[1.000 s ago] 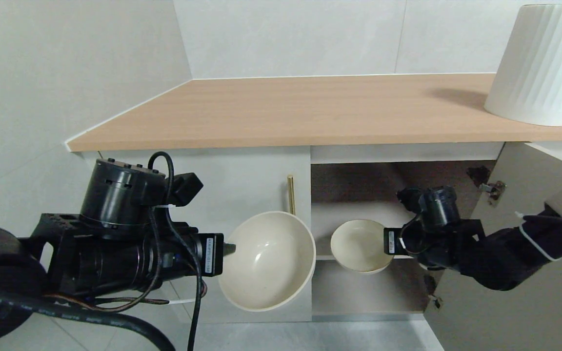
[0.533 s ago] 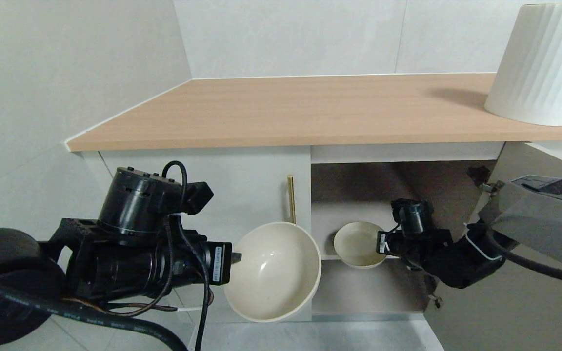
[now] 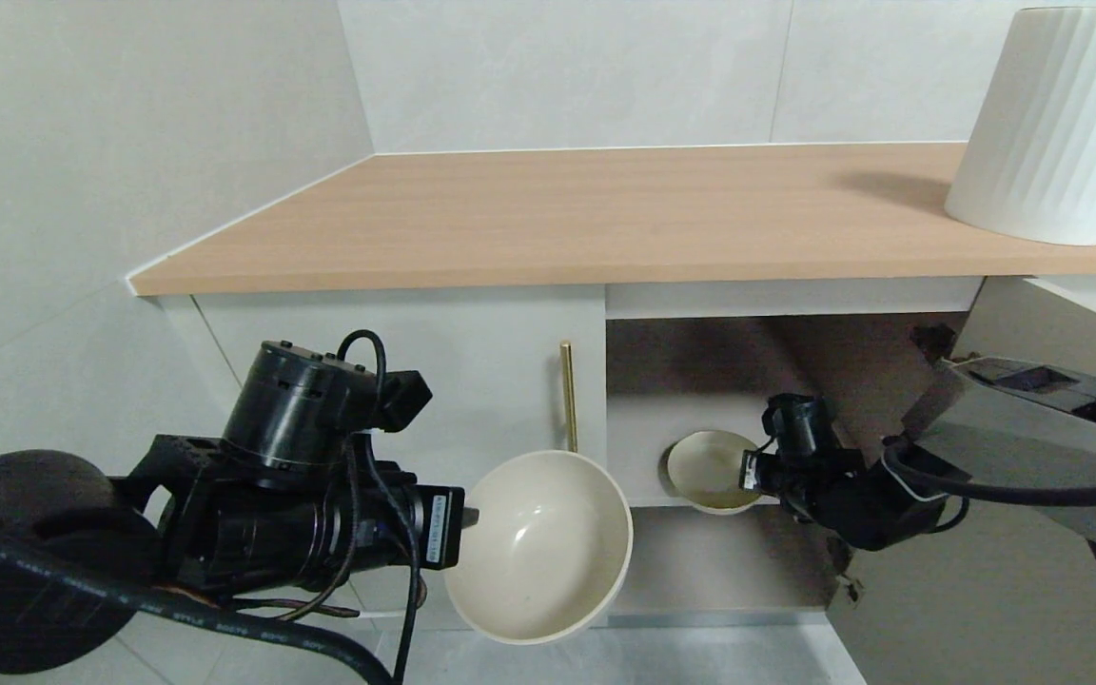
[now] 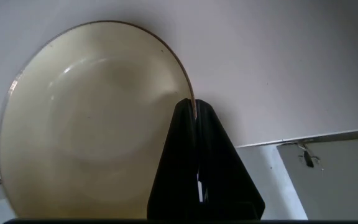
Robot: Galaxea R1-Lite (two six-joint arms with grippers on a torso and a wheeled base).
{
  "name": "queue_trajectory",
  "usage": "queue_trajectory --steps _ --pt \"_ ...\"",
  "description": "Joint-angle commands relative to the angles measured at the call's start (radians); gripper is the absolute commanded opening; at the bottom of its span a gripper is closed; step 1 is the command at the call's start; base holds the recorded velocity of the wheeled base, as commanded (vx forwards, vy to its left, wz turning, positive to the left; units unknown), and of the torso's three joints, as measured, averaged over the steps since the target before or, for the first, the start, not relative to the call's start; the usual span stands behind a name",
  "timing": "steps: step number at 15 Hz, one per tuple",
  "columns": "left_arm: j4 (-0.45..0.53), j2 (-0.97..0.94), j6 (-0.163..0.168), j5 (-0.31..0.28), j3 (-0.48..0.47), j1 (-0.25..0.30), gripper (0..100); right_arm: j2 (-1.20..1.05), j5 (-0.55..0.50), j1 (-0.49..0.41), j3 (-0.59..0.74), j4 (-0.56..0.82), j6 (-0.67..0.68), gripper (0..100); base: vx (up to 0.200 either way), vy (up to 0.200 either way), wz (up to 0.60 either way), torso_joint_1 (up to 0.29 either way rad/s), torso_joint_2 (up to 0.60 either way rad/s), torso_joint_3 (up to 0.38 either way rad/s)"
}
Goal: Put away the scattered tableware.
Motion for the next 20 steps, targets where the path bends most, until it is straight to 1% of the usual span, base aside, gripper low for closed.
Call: queue_trajectory --steps 1,8,11,20 --pt "0.000 0.007 0.000 0.000 0.001 0.000 0 0.021 -0.003 -0.004 -0.019 0.001 0.001 0 0.000 0.000 0.00 0.000 0.00 0.000" --pt "-0.002 0.036 -0.002 0.002 0.001 -0.013 0 0.061 -0.018 -0.028 -0.106 0.012 0.001 0 0.000 0.000 0.00 0.000 0.00 0.000" --pt "-0.002 0.043 -0.003 0.002 0.001 -0.013 0 0.085 -0.053 -0.038 -0.160 0.036 0.001 0 0.000 0.000 0.00 0.000 0.00 0.000" --pt "-0.002 0.049 -0.003 0.002 0.001 -0.013 0 0.096 -0.059 -0.047 -0.189 0.038 0.001 0 0.000 0.000 0.00 0.000 0.00 0.000"
